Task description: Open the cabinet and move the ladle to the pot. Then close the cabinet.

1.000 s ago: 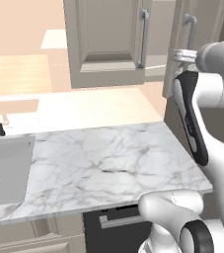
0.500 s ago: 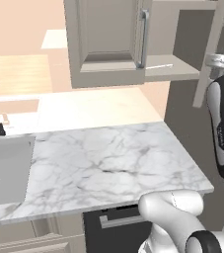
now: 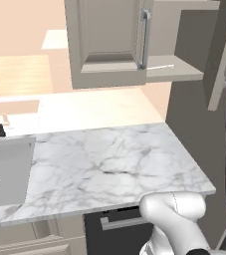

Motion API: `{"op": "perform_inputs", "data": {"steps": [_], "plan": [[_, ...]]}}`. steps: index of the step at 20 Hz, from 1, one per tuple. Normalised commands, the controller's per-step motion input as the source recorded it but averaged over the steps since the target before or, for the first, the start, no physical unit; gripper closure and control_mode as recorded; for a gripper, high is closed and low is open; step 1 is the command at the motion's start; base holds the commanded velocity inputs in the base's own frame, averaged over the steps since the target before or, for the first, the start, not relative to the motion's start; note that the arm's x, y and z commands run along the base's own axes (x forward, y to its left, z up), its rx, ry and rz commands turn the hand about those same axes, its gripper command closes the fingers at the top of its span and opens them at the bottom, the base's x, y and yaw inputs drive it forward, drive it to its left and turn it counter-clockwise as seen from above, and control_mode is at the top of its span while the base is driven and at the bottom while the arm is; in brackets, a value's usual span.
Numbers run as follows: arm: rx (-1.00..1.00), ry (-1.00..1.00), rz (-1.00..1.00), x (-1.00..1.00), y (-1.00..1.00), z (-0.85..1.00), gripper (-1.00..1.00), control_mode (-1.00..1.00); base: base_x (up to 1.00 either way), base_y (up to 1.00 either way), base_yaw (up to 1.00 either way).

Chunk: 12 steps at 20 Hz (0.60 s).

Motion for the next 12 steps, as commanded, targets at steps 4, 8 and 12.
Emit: {"op": "perform_inputs", "data": {"steps": [4, 8, 12], "plan": [[-0.02, 0.0, -0.1, -0.86, 0.84, 0.0, -1.0, -1.0, 0.0, 0.0, 0.0], [-0.01, 0.0, -0.09, -0.04, 0.91, 0.0, -1.0, -1.0, 0.0, 0.0, 0.0], [0.0, 0.01, -0.05, 0.49, 0.53, 0.0, -1.0, -1.0, 0.0, 0.0, 0.0]]}}
